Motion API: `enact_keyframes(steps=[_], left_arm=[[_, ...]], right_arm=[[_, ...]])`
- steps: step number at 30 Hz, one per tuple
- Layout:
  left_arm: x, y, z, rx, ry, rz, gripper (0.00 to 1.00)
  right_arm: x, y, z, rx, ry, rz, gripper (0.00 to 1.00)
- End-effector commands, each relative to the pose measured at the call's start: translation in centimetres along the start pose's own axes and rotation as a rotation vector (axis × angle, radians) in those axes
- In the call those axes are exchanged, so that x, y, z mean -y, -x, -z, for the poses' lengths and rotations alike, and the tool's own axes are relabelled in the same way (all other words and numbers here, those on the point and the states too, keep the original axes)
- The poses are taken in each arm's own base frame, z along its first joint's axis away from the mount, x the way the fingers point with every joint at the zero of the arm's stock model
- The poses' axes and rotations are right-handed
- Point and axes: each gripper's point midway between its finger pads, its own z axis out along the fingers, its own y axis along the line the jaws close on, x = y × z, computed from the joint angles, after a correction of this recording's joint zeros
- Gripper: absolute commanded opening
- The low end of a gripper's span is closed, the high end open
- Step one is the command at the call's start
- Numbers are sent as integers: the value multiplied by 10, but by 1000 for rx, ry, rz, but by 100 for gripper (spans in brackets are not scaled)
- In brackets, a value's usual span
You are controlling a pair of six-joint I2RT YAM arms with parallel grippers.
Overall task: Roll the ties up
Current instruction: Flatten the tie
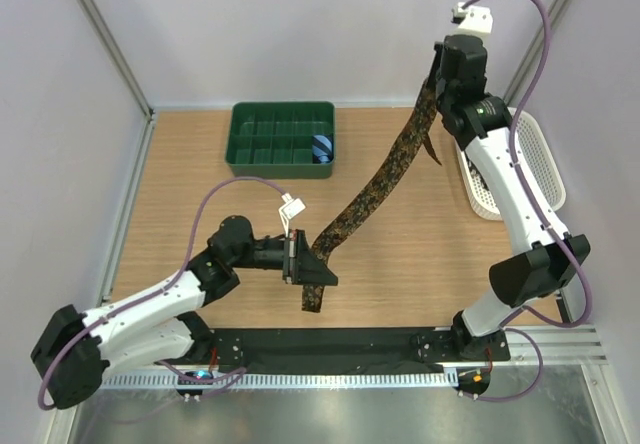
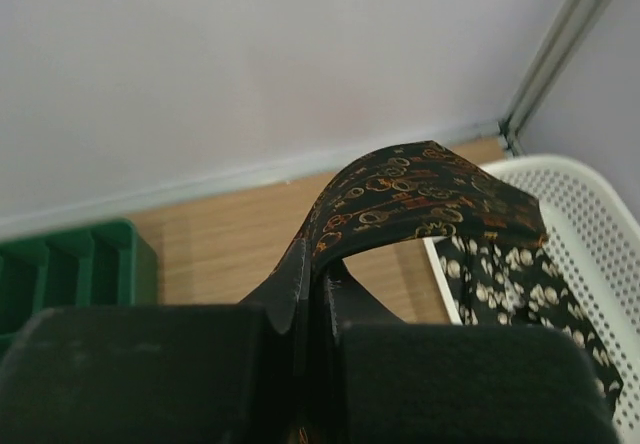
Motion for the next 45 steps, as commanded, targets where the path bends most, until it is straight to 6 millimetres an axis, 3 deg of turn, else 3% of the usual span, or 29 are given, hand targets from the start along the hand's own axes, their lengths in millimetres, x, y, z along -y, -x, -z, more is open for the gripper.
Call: enact_keyframes(steps=[1,2,3,4,5,6,7,9,11,12,13,14,15,17,18,19,20,21,22,23,24,25,26,28,29,31,39,41,45], left_arm=[[47,11,11,9,-24,61,12],[58,16,16,30,-15,41,13],[84,34,19,70,-27,-18,14],[85,38,21,77,19,10,14],[99,46,22,97,7,-7,14],[128,62,25,121,-15,-25,15],[134,68,24,123,3,-2,15],[168,93,21,152,-38,-15,14],[187,109,18,177,-61,-15,11],[183,117,10,177,-49,8,10],[200,127,11,198,-76,4,10],[204,134,8,207,-78,10,18],[208,140,6,215,-85,10,18],[220,154,1,228,-102,1,18],[222,159,0,244,-98,0,19],[218,165,-5,245,-88,10,20],[231,171,-4,258,-109,0,20],[231,175,-5,262,-105,8,20],[234,179,-6,264,-111,19,19],[239,185,-9,267,-122,34,19],[245,189,-8,275,-137,29,19],[248,192,-8,282,-143,30,19],[247,196,-10,287,-141,36,20],[257,201,-8,302,-157,35,20],[258,205,-7,312,-158,43,20],[256,208,-7,329,-150,46,20],[235,212,-7,369,-110,83,20],[234,212,-7,368,-108,93,20],[235,212,-8,363,-114,99,20]], right_arm=[[24,-9,3,-18,17,-143,1],[28,-15,0,-31,34,-173,1],[40,-32,-7,-70,21,-195,1],[39,-42,-10,-96,40,-223,1],[39,-45,-11,-102,47,-261,1],[42,-65,-14,-141,44,-266,2],[42,-72,-14,-154,48,-278,2],[37,-95,-14,-190,71,-301,7],[26,-105,-12,-206,138,-330,17],[21,-121,-8,-241,167,-336,25],[14,-128,-5,-261,212,-338,57],[3,-133,2,-290,282,-343,72],[-1,-145,7,-319,317,-316,77],[-9,-137,20,-284,407,-283,81],[-10,-150,27,-299,434,-269,82],[-8,-137,38,-244,458,-250,82],[-12,-124,43,-172,502,-235,82],[-16,-139,54,-181,560,-221,82],[-20,-134,62,-136,611,-198,82],[-25,-109,76,-23,676,-190,81],[-26,-125,81,-30,703,-186,81],[-33,-123,91,-13,761,-191,81],[-37,-108,100,51,809,-197,80],[-50,-112,119,53,930,-208,80],[-58,-98,134,114,1013,-212,80],[-60,-95,143,125,1041,-228,81],[-87,-63,250,273,1474,-104,81],[-90,-47,277,334,1551,-79,81],[-104,-28,316,337,1679,-24,81]])
